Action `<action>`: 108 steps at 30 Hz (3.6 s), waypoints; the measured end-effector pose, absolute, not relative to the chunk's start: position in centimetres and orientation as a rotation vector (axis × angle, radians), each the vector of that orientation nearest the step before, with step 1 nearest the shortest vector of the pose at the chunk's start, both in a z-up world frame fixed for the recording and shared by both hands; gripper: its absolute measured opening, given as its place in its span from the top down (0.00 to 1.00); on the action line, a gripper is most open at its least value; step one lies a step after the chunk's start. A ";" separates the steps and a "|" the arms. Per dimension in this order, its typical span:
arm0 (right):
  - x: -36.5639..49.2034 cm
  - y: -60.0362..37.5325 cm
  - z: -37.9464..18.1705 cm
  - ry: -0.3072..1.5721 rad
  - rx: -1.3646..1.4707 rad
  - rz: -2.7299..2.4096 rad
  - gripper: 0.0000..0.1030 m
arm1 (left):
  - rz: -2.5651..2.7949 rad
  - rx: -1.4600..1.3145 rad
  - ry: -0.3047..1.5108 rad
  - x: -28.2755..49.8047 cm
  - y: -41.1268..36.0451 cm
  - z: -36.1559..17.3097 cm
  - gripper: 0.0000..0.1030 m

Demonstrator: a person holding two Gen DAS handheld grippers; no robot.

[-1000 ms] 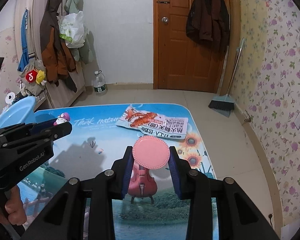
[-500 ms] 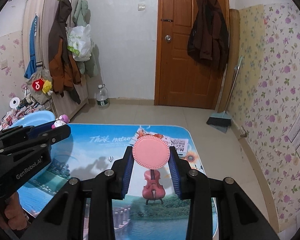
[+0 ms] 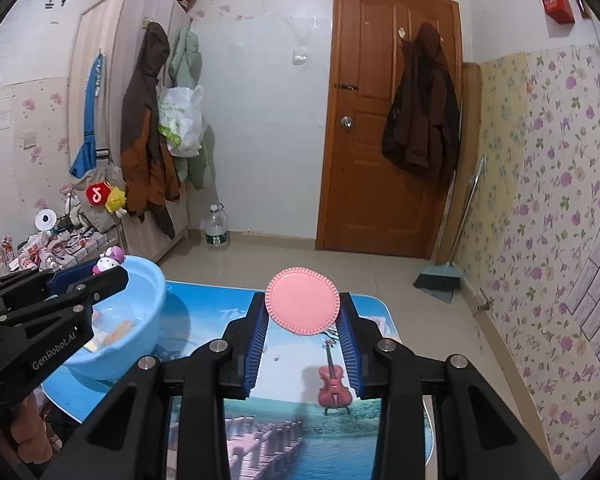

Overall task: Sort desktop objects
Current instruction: 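Lift the pink cylinder and Hello Kitty figure and carry both over the blue basin, then lower the Hello Kitty figure into the basin and open the left gripper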

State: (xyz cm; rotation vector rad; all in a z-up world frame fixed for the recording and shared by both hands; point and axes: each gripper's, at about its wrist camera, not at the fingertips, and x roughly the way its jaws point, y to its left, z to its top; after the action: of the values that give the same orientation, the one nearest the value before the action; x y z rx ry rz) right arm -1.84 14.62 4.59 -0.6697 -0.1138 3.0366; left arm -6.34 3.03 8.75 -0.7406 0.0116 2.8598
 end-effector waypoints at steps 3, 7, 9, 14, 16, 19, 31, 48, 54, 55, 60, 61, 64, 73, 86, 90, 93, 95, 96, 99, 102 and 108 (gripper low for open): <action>-1.0 13.0 5.4 -0.123 -0.646 3.051 0.66 | 2.877 -0.738 0.003 -5.4 1.5 8.9 0.79; -0.3 10.9 6.1 -0.108 -0.637 3.067 0.66 | 2.907 -0.727 -0.002 -4.2 -0.6 9.1 0.79; -0.2 10.1 6.2 -0.110 -0.641 3.075 0.66 | 2.922 -0.720 -0.019 -3.8 -1.7 9.3 0.79; 0.0 7.9 6.8 -0.122 -0.628 3.094 0.66 | 2.958 -0.710 -0.039 -2.9 -3.9 9.4 0.79; -0.1 7.0 7.0 -0.122 -0.623 3.103 0.66 | 2.970 -0.716 -0.045 -2.9 -4.7 9.3 0.79; -0.4 5.5 7.0 -0.137 -0.634 3.119 0.66 | 2.988 -0.725 -0.069 -2.9 -6.0 9.3 0.79; -1.9 1.6 6.7 -0.187 -0.660 3.150 0.66 | 3.027 -0.735 -0.115 -3.0 -9.4 8.7 0.79; -4.3 -0.7 4.8 -0.189 -0.730 3.171 0.66 | 3.048 -0.796 -0.134 -4.4 -12.5 6.9 0.79; -6.2 -3.1 4.3 -0.225 -0.746 3.209 0.66 | 3.058 -0.812 -0.122 -5.6 -13.5 6.7 0.79; -6.7 -3.7 4.2 -0.233 -0.749 3.217 0.66 | 3.061 -0.815 -0.122 -6.0 -13.7 6.7 0.79; -8.4 -5.1 3.4 -0.248 -0.779 3.223 0.66 | 3.056 -0.842 -0.138 -7.6 -14.5 5.9 0.79; -8.9 -5.3 3.1 -0.249 -0.791 3.220 0.66 | 3.052 -0.851 -0.139 -8.0 -14.5 5.6 0.79; -9.7 -5.6 2.4 -0.259 -0.811 3.214 0.66 | 3.035 -0.885 -0.139 -9.1 -14.6 4.6 0.79; -11.6 -6.8 -0.2 -0.301 -0.879 3.203 0.66 | 2.987 -0.993 -0.150 -11.4 -14.4 1.0 0.79; -12.5 -7.0 -2.1 -0.297 -0.935 3.195 0.66 | 2.967 -1.040 -0.143 -12.2 -14.3 -0.8 0.79; -12.6 -6.9 -2.3 -0.296 -0.941 3.194 0.66 | 2.957 -1.054 -0.145 -12.2 -14.0 -1.1 0.79; -12.7 -6.9 -2.4 -0.294 -0.945 3.193 0.66 | 2.943 -1.067 -0.134 -12.4 -13.7 -1.5 0.79; -12.7 -6.9 -2.5 -0.293 -0.948 3.193 0.66 | 2.934 -1.079 -0.123 -12.5 -13.4 -1.8 0.78; -12.7 -6.8 -2.5 -0.294 -0.947 3.193 0.66 | 2.931 -1.085 -0.119 -12.5 -13.2 -1.9 0.77; -12.7 -6.8 -2.6 -0.297 -0.948 3.193 0.66 | 2.941 -1.079 -0.099 -12.4 -12.9 -1.9 0.61; -12.7 -6.9 -2.6 -0.291 -0.950 3.193 0.66 | 2.954 -1.065 -0.090 -12.2 -12.9 -1.7 0.46; -12.7 -6.9 -2.6 -0.294 -0.950 3.192 0.66 | 2.967 -1.063 -0.087 -12.0 -13.1 -1.5 0.42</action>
State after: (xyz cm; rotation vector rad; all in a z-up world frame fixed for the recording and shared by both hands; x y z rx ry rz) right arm -12.72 -6.91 -2.62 -0.9503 -0.2943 3.1922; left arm -12.04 -13.14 -1.54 -1.0631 -0.0874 2.9668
